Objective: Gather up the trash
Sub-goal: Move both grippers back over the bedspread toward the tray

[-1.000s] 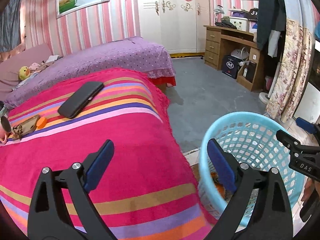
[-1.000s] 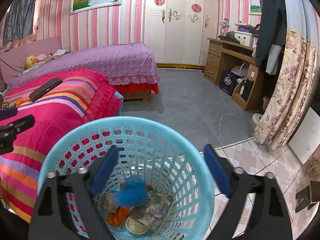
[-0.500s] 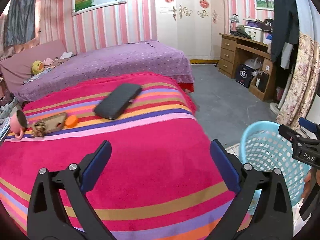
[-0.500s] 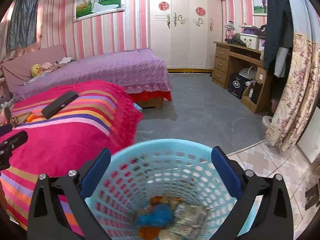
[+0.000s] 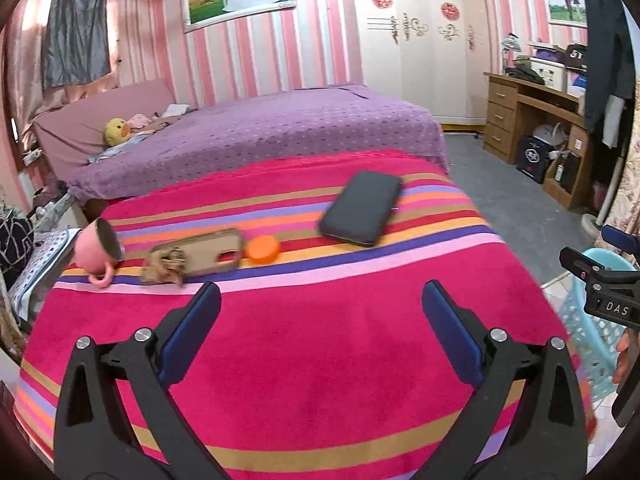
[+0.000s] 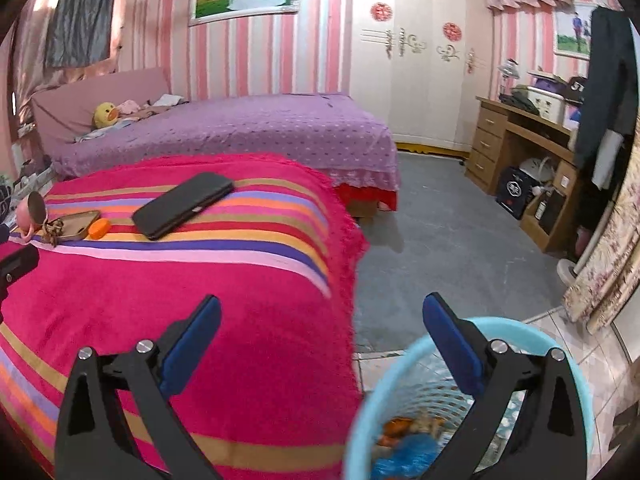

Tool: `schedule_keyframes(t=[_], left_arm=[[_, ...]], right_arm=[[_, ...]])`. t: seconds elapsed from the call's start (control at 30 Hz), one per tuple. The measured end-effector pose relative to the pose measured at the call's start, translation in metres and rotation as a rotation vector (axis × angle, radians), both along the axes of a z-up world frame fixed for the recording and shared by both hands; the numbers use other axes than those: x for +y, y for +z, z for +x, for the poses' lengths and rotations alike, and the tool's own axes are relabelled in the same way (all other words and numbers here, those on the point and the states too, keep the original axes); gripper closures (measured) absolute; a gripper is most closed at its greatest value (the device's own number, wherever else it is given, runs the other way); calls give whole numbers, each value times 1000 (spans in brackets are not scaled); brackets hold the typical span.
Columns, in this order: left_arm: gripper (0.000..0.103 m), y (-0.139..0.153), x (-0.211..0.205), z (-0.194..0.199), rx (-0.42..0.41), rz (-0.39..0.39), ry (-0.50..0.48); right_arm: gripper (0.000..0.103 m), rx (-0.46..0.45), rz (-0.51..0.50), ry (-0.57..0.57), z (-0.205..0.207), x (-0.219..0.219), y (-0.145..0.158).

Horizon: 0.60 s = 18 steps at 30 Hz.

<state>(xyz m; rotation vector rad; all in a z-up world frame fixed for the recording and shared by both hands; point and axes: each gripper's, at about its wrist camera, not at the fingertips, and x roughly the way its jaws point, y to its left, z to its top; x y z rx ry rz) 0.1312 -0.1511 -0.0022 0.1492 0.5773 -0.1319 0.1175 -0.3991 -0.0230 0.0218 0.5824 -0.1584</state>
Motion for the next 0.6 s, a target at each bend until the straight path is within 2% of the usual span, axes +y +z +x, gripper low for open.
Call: schedule_keyframes(t=[0.47, 0.6], left_arm=[[6, -20, 114, 46, 54, -49, 162], [6, -28, 143, 58, 75, -55, 207]], right_arm=[[5, 12, 43, 27, 30, 64, -8], [5, 37, 15, 45, 39, 86, -13]])
